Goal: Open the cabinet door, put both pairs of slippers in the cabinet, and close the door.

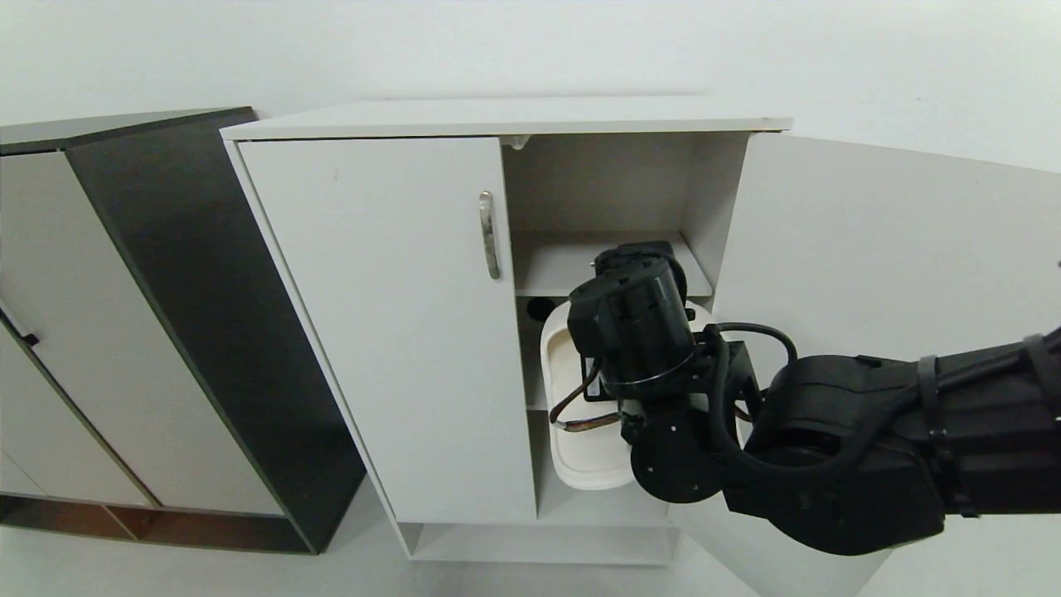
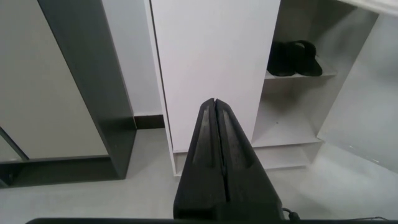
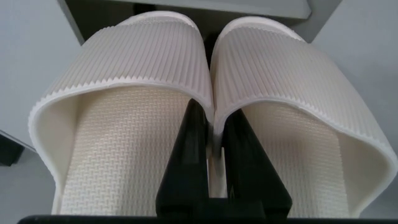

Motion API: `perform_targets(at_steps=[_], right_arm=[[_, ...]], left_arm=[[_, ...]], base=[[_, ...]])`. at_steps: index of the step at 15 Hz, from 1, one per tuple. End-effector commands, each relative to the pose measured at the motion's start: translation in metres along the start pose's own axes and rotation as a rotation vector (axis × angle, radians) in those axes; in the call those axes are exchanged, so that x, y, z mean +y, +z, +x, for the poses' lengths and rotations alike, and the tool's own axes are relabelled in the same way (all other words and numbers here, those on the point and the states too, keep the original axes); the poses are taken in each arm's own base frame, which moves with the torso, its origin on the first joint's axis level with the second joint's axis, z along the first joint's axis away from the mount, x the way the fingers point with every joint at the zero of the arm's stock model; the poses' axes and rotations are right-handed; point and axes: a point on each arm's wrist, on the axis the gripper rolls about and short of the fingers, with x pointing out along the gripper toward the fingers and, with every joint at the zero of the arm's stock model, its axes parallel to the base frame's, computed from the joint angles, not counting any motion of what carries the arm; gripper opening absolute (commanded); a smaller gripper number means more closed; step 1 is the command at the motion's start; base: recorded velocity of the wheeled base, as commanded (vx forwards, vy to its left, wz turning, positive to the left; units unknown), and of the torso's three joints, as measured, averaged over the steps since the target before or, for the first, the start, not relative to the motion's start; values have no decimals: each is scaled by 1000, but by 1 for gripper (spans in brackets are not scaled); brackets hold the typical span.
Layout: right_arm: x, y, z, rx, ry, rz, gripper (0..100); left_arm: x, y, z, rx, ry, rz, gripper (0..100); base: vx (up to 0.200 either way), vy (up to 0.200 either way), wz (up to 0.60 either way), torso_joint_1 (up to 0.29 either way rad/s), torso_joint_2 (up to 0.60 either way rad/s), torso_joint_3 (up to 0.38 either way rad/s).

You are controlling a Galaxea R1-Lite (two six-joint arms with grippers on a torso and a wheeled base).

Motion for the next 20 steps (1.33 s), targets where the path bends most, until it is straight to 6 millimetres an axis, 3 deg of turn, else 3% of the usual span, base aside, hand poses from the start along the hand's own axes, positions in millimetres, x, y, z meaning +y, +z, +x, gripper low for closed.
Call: perform_targets(at_steps=[1,7,17,20], right_arm=[[0,3,0,-7,0,10,0],[-9,19,11,-19,10,40,0],[-2,19,21,-23,4,39,0],[-2,18,34,-21,-14,43,0]], left_arm=[[0,0,0,0,0,1,0],[0,0,0,0,0,3,0],[0,0,0,0,0,3,0],[0,0,0,0,0,3,0]], base=[[0,0,0,0,0,0],[0,0,0,0,0,0],[200,0,0,2,2,3],[0,0,0,0,0,0]])
